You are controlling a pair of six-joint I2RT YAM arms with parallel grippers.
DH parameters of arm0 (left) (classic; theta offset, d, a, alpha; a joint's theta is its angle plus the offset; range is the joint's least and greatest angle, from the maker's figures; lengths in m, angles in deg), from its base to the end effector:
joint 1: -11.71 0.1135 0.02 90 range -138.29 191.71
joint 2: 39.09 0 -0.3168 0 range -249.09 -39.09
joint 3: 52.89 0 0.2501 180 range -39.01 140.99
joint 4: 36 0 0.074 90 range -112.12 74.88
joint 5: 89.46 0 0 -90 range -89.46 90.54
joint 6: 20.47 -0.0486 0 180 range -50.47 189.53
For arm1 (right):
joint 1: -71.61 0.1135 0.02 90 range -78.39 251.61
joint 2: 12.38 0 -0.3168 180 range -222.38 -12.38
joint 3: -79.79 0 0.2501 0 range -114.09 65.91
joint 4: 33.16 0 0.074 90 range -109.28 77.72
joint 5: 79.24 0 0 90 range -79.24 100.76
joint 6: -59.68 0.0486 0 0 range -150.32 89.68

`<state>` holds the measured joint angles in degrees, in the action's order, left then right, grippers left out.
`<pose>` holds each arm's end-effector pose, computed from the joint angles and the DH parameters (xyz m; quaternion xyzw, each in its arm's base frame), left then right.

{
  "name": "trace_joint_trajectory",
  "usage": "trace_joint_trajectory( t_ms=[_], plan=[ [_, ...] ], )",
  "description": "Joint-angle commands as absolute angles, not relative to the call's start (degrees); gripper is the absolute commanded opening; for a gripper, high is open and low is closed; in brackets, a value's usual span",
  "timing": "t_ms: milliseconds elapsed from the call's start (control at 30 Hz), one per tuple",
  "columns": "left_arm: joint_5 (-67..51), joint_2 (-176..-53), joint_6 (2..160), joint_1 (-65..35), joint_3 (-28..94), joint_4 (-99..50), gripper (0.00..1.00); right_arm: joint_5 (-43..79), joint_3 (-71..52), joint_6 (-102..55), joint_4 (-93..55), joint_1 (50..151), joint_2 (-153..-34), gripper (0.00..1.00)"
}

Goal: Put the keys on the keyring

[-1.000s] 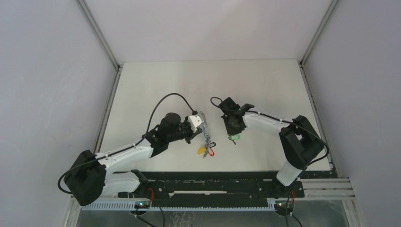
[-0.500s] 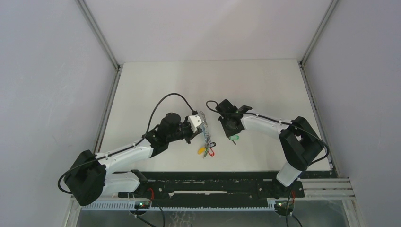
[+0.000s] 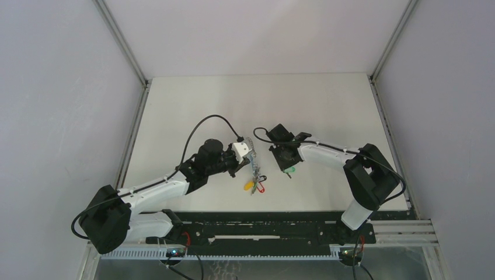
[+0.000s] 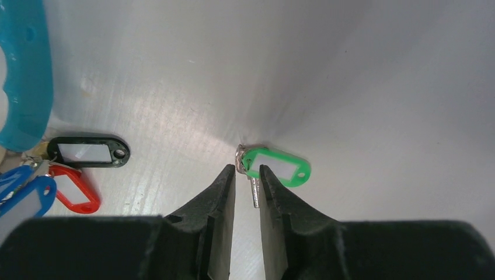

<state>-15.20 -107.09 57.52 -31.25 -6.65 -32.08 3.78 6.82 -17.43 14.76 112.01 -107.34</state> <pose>0.1684 -0.1749 0.2622 0.4517 0.7103 -0.2524 0.4772 0.2485 0.2037 0.2207 -0.2234 0.9572 0.0245 0.1825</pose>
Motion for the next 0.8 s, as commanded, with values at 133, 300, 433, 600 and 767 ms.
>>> trace_joint_trajectory(
  t_ms=[133,300,433,600,767],
  plan=[
    [-16.2,-107.2,57.8,-31.3,-4.0,-31.7,0.0,3.0,13.6,-17.6,5.4,114.1,-102.2,0.21],
    [-16.2,-107.4,57.8,-31.3,-4.1,-31.9,0.0,0.6,21.7,-17.5,-5.3,116.0,-94.5,0.22],
    [-16.3,-107.5,57.9,-31.3,-4.1,-32.0,0.0,-1.0,29.1,-17.5,-13.8,116.3,-87.9,0.23],
    [-16.5,-107.6,57.9,-31.3,-4.1,-32.1,0.0,-1.0,37.7,-18.8,-26.1,116.4,-82.7,0.23],
    [-16.6,-107.4,57.9,-31.3,-4.2,-32.1,0.0,-1.8,46.4,-19.4,-40.3,116.6,-81.2,0.23]
  ],
)
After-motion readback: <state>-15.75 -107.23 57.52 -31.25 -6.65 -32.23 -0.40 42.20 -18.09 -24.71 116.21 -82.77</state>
